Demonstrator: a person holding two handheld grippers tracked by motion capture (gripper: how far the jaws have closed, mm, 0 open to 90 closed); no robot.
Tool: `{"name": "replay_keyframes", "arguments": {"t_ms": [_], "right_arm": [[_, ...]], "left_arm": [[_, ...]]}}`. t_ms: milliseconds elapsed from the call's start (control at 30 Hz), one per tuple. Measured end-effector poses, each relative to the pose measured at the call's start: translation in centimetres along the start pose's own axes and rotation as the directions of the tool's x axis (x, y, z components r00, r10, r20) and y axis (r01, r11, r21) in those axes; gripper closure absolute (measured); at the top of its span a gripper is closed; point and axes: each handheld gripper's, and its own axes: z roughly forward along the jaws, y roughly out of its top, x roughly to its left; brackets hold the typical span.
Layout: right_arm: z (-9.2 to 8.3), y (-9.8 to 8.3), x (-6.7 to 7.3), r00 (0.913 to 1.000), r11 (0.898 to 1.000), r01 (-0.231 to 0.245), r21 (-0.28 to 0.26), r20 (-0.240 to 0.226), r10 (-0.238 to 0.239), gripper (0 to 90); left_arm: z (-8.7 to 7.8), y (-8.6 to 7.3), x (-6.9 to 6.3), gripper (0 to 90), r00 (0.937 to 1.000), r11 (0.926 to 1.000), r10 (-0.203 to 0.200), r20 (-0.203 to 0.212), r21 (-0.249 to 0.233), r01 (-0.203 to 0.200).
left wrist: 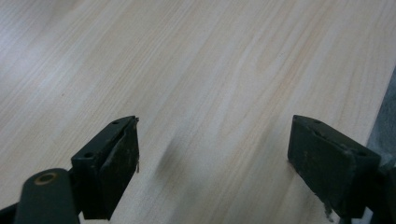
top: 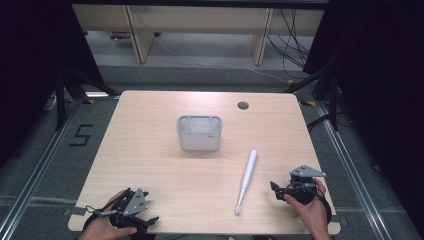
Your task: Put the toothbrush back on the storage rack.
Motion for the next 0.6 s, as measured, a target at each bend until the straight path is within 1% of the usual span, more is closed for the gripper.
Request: {"name": "replay_keyframes", "arguments": {"t_ms": [33, 100, 133, 167, 200, 233, 267, 300, 333, 433, 467, 533, 567, 600], "right_arm": [[0.08, 0.01, -0.14, 0.9997, 1.000, 0.025, -0.015, 0.001, -0.025, 16.3], [0.13, 0.05, -0.15, 0.9995, 0.999, 0.030, -0.013, -0.007, -0.030, 16.3], [0.07, 0.09, -0.05, 0.9997, 1.000, 0.024, -0.008, 0.002, -0.024, 16.4], [0.20, 0.02, -0.11, 0.9992, 0.999, 0.041, -0.018, 0.003, -0.041, 16.4], [0.20, 0.02, -0.11, 0.9992, 0.999, 0.041, -0.018, 0.003, -0.041, 16.4], [0.30, 0.02, -0.15, 0.9985, 0.998, 0.054, -0.020, -0.001, -0.054, 16.7], [0.25, 0.03, -0.06, 0.9991, 0.999, 0.042, -0.013, 0.010, -0.042, 16.7], [0.25, 0.03, -0.06, 0.9991, 0.999, 0.042, -0.013, 0.010, -0.042, 16.7], [0.25, 0.13, 0.04, 0.9998, 1.000, 0.022, -0.007, 0.000, -0.022, 16.7], [0.32, 0.33, 0.11, 0.9992, 0.999, 0.040, -0.022, -0.003, -0.040, 16.7], [0.31, 0.39, 0.23, 0.9996, 0.999, 0.030, -0.014, 0.001, -0.030, 16.7], [0.36, 0.46, 0.21, 0.9993, 0.999, 0.037, -0.017, 0.003, -0.037, 16.7], [0.52, 0.58, 0.30, 0.9993, 0.999, 0.036, -0.015, -0.008, -0.036, 16.9], [0.52, 0.58, 0.30, 0.9993, 0.999, 0.036, -0.015, -0.008, -0.036, 16.9]], "left_arm": [[0.00, 0.00, 0.00, 16.4, 1.0000, 1.0000, 0.000, 0.000, 0.000, 0.000], [0.03, 0.00, 0.06, 16.4, 1.0000, 1.0000, 0.001, 0.000, 0.003, -0.001], [0.04, 0.00, 0.05, 16.4, 1.0000, 1.0000, 0.000, -0.001, 0.004, 0.000], [0.04, 0.00, 0.05, 16.4, 1.0000, 1.0000, 0.000, -0.001, 0.004, 0.000], [0.03, 0.00, 0.02, 16.4, 1.0000, 1.0000, 0.001, -0.001, 0.003, -0.001], [0.05, 0.00, 0.06, 16.4, 1.0000, 1.0000, 0.000, 0.001, 0.002, 0.000], [0.05, 0.00, 0.06, 16.4, 1.0000, 1.0000, 0.000, 0.001, 0.002, 0.000], [0.06, -0.01, 0.08, 16.4, 1.0000, 1.0000, 0.000, -0.002, 0.005, 0.000], [0.05, -0.01, 0.07, 16.4, 1.0000, 1.0000, 0.001, -0.002, 0.006, -0.001], [0.05, -0.01, 0.09, 16.4, 1.0000, 1.0000, -0.001, -0.002, 0.003, 0.001], [0.06, -0.02, 0.08, 16.3, 1.0000, 1.0000, -0.003, -0.003, 0.004, 0.003], [0.04, -0.01, 0.08, 16.4, 1.0000, 1.0000, -0.001, -0.003, 0.004, 0.001], [0.03, -0.01, 0.04, 16.4, 1.0000, 1.0000, -0.003, -0.001, 0.002, 0.003], [0.03, -0.01, 0.05, 16.4, 1.0000, 1.0000, -0.004, -0.001, 0.000, 0.004]]}}
